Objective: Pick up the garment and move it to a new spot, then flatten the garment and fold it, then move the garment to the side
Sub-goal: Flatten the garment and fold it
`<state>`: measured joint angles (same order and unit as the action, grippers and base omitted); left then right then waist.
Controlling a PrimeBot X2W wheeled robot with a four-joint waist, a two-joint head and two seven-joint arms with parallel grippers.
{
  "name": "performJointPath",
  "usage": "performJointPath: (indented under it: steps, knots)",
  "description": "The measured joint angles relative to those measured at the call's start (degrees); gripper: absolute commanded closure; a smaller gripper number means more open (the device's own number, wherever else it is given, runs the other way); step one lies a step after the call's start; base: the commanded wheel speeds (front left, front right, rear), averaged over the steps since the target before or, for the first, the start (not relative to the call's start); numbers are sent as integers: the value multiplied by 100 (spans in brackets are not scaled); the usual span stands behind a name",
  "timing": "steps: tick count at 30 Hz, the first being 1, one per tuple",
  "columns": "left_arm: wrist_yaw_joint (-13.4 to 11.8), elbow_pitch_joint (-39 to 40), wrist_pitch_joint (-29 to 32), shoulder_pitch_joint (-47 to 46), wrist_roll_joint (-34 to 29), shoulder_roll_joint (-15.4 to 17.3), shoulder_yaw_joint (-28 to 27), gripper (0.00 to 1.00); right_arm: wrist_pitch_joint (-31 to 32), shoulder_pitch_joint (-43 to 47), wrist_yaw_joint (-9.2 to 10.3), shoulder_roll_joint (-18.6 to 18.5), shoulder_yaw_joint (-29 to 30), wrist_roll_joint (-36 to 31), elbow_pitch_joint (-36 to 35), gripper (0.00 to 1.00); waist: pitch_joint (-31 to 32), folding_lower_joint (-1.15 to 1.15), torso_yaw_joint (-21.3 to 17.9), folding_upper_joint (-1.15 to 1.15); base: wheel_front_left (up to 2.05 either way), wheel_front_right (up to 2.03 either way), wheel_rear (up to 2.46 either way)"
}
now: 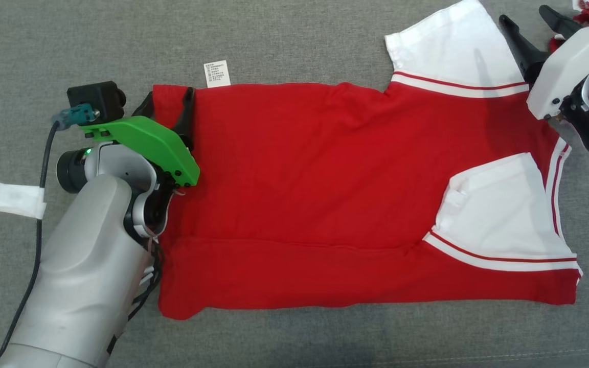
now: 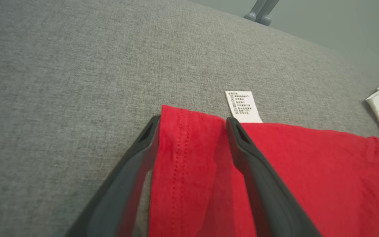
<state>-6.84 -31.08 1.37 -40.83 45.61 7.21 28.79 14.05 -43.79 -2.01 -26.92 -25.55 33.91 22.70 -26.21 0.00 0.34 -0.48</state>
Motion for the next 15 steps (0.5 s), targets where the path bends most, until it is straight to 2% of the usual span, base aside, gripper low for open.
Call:
performJointPath:
  steps: [5, 6, 7, 8, 9, 10, 15]
  knots:
    - [-1, -155, 0, -150, -32, -165, 122, 0, 65, -228, 2, 31, -30, -30, 289, 0, -108, 0, 127, 0, 0, 0, 0]
    - [-1, -177, -5, -181, -51, -190, 129, 13, 70, -278, 2, 33, -36, -31, 364, 0, -135, 0, 158, 0, 0, 0, 0]
    - [-1, -197, -45, -213, -52, -219, 135, 53, 91, -321, 2, 35, -42, -51, 421, 0, -161, 0, 189, 0, 0, 0, 0]
    - [0, -211, -49, -253, -59, -242, 155, 62, 98, -367, 3, 38, -48, -77, 480, 0, -189, 0, 218, 0, 0, 0, 0]
    - [1, -223, -70, -292, -80, -261, 178, 95, 98, -415, 11, 40, -45, -90, 548, 0, -215, 0, 248, 0, 0, 0, 0]
    - [3, -238, -105, -322, -104, -279, 210, 100, 99, -453, 13, 37, -44, -119, 621, 0, -239, 0, 279, 0, 0, 0, 0]
    - [86, -271, -303, -376, -109, -425, 296, 100, 113, -537, 60, -12, 27, -179, 1000, 0, -333, 0, 455, 0, 0, 0, 0]
